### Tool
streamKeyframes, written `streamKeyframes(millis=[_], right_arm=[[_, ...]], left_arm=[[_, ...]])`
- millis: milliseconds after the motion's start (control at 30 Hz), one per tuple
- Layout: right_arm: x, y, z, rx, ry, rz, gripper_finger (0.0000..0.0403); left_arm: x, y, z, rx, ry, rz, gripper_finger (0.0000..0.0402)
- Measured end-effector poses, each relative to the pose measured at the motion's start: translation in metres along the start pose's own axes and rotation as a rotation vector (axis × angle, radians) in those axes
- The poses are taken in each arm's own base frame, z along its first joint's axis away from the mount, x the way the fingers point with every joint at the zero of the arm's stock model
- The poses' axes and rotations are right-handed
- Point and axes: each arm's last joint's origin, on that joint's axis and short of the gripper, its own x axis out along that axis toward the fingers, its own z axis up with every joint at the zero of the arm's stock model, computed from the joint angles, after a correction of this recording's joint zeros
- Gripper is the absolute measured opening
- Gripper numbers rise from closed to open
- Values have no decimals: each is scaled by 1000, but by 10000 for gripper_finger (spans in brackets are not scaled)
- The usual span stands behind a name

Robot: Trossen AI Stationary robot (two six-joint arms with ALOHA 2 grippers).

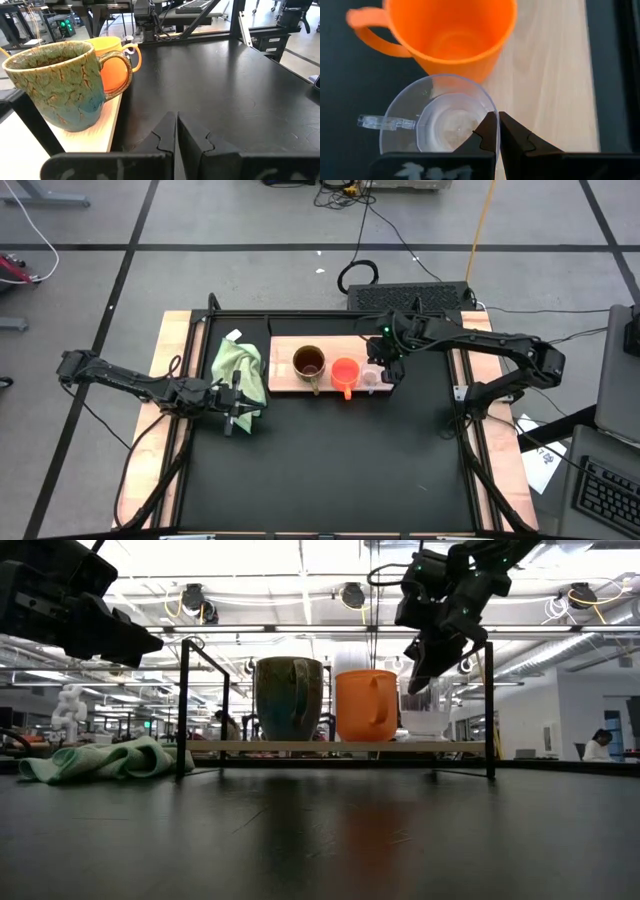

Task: Stack small to large cups/mugs on shelf
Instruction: Put the transparent mug to the right of the orange mug on the shelf

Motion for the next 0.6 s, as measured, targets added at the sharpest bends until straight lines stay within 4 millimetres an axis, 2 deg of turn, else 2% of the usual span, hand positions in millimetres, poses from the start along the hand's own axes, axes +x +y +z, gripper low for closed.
streamKeyframes(millis=[600], right_arm=[[-2,-11,-5,21,17,-61,0]], left_arm=[[0,0,0,1,0,0,21]])
